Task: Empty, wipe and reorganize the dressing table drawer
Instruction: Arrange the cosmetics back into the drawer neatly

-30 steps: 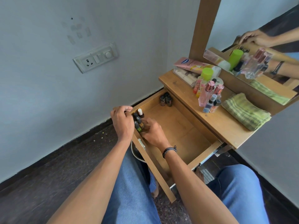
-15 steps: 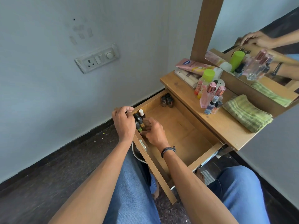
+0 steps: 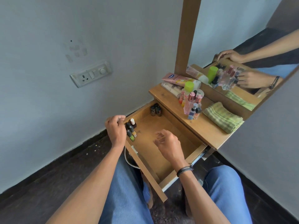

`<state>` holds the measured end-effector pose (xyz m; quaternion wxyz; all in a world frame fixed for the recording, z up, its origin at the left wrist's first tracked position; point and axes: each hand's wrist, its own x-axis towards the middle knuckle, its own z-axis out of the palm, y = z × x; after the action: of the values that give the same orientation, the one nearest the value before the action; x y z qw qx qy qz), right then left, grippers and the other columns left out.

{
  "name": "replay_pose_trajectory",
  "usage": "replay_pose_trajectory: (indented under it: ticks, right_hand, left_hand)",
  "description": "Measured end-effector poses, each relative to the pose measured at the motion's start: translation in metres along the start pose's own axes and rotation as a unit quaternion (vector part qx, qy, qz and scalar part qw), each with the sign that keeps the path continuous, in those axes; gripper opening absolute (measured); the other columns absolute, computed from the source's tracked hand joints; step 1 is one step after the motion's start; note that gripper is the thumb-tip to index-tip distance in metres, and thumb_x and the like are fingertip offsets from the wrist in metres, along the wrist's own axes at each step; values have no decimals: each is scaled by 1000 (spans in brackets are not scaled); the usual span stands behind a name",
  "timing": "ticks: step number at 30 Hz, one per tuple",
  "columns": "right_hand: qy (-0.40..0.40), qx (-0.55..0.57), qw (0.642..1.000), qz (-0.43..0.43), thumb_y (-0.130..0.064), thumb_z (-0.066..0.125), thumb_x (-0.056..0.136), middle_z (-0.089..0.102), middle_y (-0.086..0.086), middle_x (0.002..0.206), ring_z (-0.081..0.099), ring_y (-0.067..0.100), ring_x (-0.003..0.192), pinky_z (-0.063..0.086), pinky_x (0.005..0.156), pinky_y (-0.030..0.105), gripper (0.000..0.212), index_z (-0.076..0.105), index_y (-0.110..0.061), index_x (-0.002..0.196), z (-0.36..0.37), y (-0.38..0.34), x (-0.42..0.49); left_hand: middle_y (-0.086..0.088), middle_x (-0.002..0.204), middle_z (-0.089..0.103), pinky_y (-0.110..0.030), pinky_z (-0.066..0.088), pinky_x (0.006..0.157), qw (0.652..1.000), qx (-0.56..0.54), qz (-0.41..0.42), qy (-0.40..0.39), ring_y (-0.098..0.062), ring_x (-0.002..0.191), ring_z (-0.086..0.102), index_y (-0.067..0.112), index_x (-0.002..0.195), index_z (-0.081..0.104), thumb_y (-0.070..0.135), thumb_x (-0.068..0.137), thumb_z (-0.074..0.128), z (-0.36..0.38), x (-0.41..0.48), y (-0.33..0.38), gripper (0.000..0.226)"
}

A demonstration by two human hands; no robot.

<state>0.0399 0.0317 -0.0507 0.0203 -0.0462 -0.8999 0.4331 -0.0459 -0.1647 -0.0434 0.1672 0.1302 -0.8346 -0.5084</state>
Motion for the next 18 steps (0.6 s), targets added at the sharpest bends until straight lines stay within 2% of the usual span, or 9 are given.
replay_pose_trajectory:
  ticks: [3,6,9,11,14,16,18]
  right_hand:
    - [12,-56,998,-27,-29,71,95,64,-10,102,63,3,85,54,75,21,21,68,-24,114,-14,9,-21]
    - [12,-96,994,-44,-26,68,96,64,-10,97,63,5,83,55,75,23,15,69,-23,110,-17,23,-42]
    - [27,-176,981,-78,-23,67,94,68,-11,94,61,8,80,50,67,21,9,71,-25,101,-9,33,-61]
    - [48,-197,975,-88,-20,70,90,71,-14,90,60,8,75,51,62,24,9,73,-28,94,-3,34,-66]
    - [67,-192,976,-73,-19,71,88,72,-16,87,59,8,73,50,60,23,10,73,-28,91,-1,31,-67]
    - [71,-204,974,-75,-19,69,88,72,-15,87,58,8,72,48,61,22,10,73,-28,91,-1,32,-66]
    - [81,-209,971,-80,-18,68,88,72,-12,87,55,11,73,48,66,26,10,73,-26,90,0,34,-69]
  left_hand:
    - [1,108,67,-35,51,99,996,-86,-34,-8,-17,112,60,21,96,72,-3,93,49,-9,-5,5,34]
    - [-2,114,71,-35,48,106,979,-176,-100,25,-14,113,63,15,102,71,-8,92,44,-20,-25,18,37]
    - [2,113,72,-34,51,101,970,-202,-123,59,-12,111,64,18,98,72,-10,88,44,-26,-63,31,41]
    - [4,112,71,-25,52,92,982,-166,-87,31,-10,109,63,23,96,73,-11,87,47,-24,-93,40,43]
    - [11,118,64,-13,45,88,995,-31,21,-95,-6,114,56,24,103,72,-8,88,54,-10,-125,48,40]
    - [17,121,59,-15,36,93,981,78,73,-162,-4,119,45,27,108,69,-1,88,56,0,-133,45,37]
    - [18,126,57,-18,32,93,962,171,95,-190,-6,121,42,30,113,68,5,91,55,6,-135,42,36]
